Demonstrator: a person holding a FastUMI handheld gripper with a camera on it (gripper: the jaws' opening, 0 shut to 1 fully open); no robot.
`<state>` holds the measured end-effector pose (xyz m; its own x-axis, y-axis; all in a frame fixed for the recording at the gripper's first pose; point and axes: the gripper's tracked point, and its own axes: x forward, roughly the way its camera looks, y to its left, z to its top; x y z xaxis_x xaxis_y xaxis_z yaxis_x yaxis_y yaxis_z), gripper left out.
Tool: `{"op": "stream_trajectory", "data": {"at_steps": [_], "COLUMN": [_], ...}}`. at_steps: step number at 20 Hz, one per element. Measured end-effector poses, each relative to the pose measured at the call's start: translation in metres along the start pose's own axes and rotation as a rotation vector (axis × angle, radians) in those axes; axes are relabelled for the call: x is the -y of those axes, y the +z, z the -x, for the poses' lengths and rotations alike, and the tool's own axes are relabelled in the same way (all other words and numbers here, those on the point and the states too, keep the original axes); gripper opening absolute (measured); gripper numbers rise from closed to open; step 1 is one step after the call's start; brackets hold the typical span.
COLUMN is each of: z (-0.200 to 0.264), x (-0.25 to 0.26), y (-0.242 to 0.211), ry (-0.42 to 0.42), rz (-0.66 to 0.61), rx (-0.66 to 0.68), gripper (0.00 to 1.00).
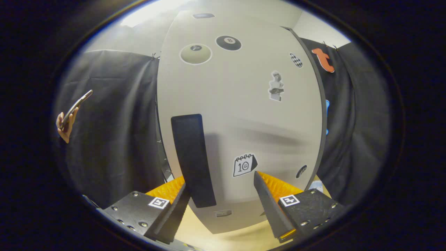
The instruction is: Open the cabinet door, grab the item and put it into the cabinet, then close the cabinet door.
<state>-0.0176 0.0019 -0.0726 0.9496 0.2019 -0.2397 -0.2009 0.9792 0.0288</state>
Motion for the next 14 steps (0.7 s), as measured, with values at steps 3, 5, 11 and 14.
{"op": "stream_trajectory", "data": {"at_steps": [3,5,11,14], "z": [-0.003,-0.012,-0.023,-0.032], "x": [-0.003,-0.004,-0.01,-0.01], "y": [0.002,0.004,0.005,0.004], "ry": [-0.001,0.0,0.007,0.013], "rz": [0.021,0.021,0.023,0.021], "rx": [0.011,0.014,0.01,0.004], "gripper": [0.99,0.99,0.99,0.99]}}
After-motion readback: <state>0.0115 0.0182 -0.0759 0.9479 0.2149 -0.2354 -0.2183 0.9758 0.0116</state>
